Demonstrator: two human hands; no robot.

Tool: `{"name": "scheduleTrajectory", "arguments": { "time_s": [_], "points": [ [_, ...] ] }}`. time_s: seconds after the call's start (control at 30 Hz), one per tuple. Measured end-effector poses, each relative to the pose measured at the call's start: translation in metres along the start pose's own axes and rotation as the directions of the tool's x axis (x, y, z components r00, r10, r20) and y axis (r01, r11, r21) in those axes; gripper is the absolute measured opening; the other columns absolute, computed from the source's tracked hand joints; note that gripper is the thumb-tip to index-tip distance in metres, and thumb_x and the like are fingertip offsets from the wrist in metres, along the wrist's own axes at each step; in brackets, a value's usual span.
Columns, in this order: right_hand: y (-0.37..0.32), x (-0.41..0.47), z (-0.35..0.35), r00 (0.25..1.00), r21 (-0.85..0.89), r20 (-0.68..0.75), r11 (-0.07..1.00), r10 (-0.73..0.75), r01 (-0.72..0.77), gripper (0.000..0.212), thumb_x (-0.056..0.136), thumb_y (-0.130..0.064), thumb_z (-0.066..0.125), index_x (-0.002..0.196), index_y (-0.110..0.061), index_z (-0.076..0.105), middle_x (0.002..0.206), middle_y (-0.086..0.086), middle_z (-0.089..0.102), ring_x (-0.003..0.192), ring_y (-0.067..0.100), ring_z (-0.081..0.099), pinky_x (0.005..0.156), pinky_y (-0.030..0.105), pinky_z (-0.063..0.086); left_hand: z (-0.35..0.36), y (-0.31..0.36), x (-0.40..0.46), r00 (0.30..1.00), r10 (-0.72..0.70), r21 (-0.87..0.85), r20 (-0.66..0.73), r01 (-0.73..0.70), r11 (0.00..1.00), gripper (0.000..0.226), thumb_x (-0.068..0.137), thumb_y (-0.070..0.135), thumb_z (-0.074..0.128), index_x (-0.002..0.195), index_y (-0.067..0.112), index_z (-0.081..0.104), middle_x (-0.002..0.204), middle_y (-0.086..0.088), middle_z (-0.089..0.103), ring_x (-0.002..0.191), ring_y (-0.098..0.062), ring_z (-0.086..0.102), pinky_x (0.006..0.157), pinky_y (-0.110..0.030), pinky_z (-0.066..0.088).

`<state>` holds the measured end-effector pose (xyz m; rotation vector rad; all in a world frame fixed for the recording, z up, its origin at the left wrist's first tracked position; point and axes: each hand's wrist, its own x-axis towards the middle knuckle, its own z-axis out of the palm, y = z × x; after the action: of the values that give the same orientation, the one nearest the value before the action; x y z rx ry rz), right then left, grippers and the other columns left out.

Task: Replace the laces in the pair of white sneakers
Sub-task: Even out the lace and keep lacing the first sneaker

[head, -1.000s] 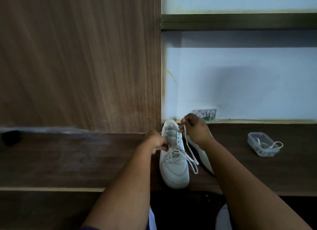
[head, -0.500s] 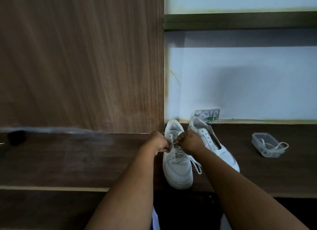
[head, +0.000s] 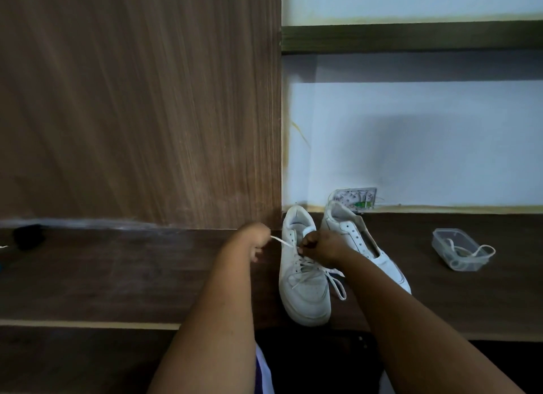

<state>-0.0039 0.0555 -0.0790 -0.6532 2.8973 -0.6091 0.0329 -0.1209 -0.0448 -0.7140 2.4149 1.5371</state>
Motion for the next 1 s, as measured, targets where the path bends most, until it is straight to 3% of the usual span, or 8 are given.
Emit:
{"name": "scheduleTrajectory", "arguments": {
  "time_s": [0.1,0.2,0.27,0.4,0.6,0.77,0.87,1.0],
  "points": [
    [-0.004,-0.002,-0.002,0.999,-0.146,0.017,0.988,-0.050,0.052,0.027,0.095,-0.039,0.050,0.106,-0.022,0.068,0.113,0.006,0.061,0.107,0.021,0.054,0.086,0.030,0.038,-0.031,0.008,-0.008,0.998,0.039,-0.671,-0.050,-0.062,0.738,0.028,0.102,0.008,0.028,0.096,0.010,0.056,0.101,-0.009,0.059,0.101,-0.025,0.058,0.095,-0.043,0.041],
    [0.000,-0.001,-0.002,0.998,-0.060,0.039,0.997,-0.039,0.042,0.028,0.096,-0.039,0.050,0.104,-0.021,0.069,0.111,0.005,0.062,0.104,0.019,0.055,0.085,0.029,0.038,-0.062,0.010,-0.027,0.954,0.291,-0.965,-0.068,0.011,-0.261,0.017,0.085,0.005,0.034,0.073,0.012,0.044,0.057,-0.003,0.049,0.046,-0.014,0.047,0.055,-0.023,0.045],
    [0.002,-0.001,-0.004,0.999,0.083,0.051,0.996,-0.014,0.009,0.029,0.095,-0.040,0.050,0.099,-0.020,0.071,0.100,-0.002,0.062,0.097,0.015,0.055,0.079,0.027,0.038,-0.068,0.007,-0.031,0.958,0.257,-0.988,-0.128,-0.101,-0.116,0.016,0.075,0.012,0.041,0.061,0.019,0.034,0.043,0.006,0.028,0.032,-0.008,0.024,0.033,-0.018,0.022],
    [0.003,-0.005,-0.006,0.999,0.119,0.048,0.993,-0.014,0.008,0.024,0.094,-0.037,0.055,0.100,-0.020,0.070,0.097,-0.002,0.058,0.096,0.016,0.053,0.080,0.026,0.038,-0.023,-0.002,-0.025,0.979,0.176,-0.159,-0.100,-0.190,0.969,0.028,0.092,0.051,0.055,0.101,0.024,0.053,0.090,0.002,0.054,0.077,-0.015,0.055,0.064,-0.027,0.042],
    [0.002,-0.006,-0.004,0.999,0.077,0.046,0.997,-0.014,0.010,0.027,0.091,-0.039,0.058,0.106,-0.018,0.067,0.111,0.009,0.060,0.103,0.023,0.056,0.079,0.026,0.038,0.022,-0.016,-0.003,0.940,0.247,0.437,0.235,-0.329,0.837,0.027,0.095,0.029,0.060,0.094,0.004,0.070,0.091,-0.012,0.066,0.067,-0.010,0.052,0.057,-0.019,0.041],
    [0.003,-0.005,-0.005,0.998,0.094,0.047,0.995,-0.033,0.028,0.025,0.089,-0.040,0.061,0.100,-0.019,0.069,0.102,0.004,0.063,0.094,0.017,0.056,0.074,0.025,0.039,0.005,-0.002,-0.008,0.959,0.230,-0.086,0.165,-0.218,0.972,0.026,0.097,0.026,0.048,0.081,0.010,0.061,0.071,0.000,0.050,0.058,-0.009,0.041,0.048,-0.019,0.032],
    [0.007,-0.005,-0.011,0.993,0.121,0.093,0.991,-0.066,0.055,0.024,0.077,-0.041,0.074,0.096,-0.026,0.069,0.097,-0.008,0.059,0.091,0.008,0.055,0.067,0.016,0.039,-0.028,0.003,-0.006,0.963,0.265,-0.730,-0.046,-0.213,0.649,0.030,0.090,-0.003,0.042,0.065,0.015,0.042,0.044,0.007,0.039,0.035,-0.002,0.032,0.033,-0.013,0.021],
    [0.009,-0.009,-0.018,0.984,0.109,0.154,0.991,-0.089,0.073,0.039,0.064,-0.038,0.086,0.095,-0.034,0.063,0.099,-0.015,0.050,0.094,0.005,0.047,0.070,0.014,0.035,-0.049,-0.015,-0.002,0.949,0.187,-0.691,-0.255,-0.314,0.651,0.043,0.070,-0.023,0.030,0.055,0.017,0.034,0.044,0.007,0.033,0.042,-0.007,0.032,0.031,-0.014,0.021]
  ]
}}
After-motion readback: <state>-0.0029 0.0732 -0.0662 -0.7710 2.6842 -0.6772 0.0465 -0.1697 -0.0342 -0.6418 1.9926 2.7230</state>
